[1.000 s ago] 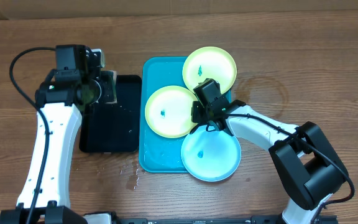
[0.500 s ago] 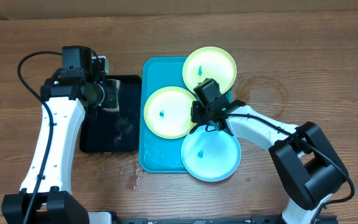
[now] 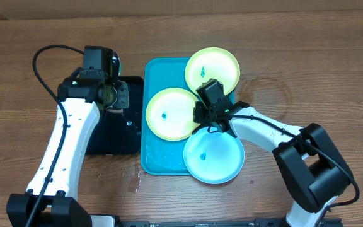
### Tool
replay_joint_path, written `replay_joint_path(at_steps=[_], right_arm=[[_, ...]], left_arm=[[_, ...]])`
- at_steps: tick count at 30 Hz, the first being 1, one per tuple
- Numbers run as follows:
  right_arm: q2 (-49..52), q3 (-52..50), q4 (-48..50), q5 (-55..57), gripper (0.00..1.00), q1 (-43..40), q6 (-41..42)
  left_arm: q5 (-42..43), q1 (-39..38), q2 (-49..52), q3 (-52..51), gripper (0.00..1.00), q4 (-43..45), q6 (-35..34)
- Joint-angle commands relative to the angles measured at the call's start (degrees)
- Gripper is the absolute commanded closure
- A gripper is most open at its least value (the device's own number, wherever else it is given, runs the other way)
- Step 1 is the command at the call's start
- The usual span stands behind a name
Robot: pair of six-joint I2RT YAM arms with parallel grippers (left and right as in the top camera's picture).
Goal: Clean dirty plates on tray and stack at the side
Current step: 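Lift the sponge with the left gripper and move it over the yellow plate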
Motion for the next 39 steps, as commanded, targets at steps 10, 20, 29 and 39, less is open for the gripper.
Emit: replay_joint_path(at_steps=[10, 20, 29, 39], right_arm=[[-0.17, 0.70, -1.22, -1.05, 0.96, -0.44, 0.50], [-0.17, 0.70, -0.70, -1.07, 0.96, -0.44, 0.48], [-0.17, 0.70, -0.70, -1.07, 0.96, -0.44, 0.48], [-0.17, 0.70, -0.70, -1.07, 0.96, -0.44, 0.50]], left_arm=[[-1.11, -0.02, 0.35, 0.00, 0.96, -0.52, -1.07], [-1.84, 0.07, 0.35, 0.00, 0.96, 0.74, -1.86], [-5.03, -0.09, 0.35, 0.42, 0.96, 6.56, -1.79], [1.84, -0.09, 0.35, 0.37, 0.96, 6.01, 0.04]])
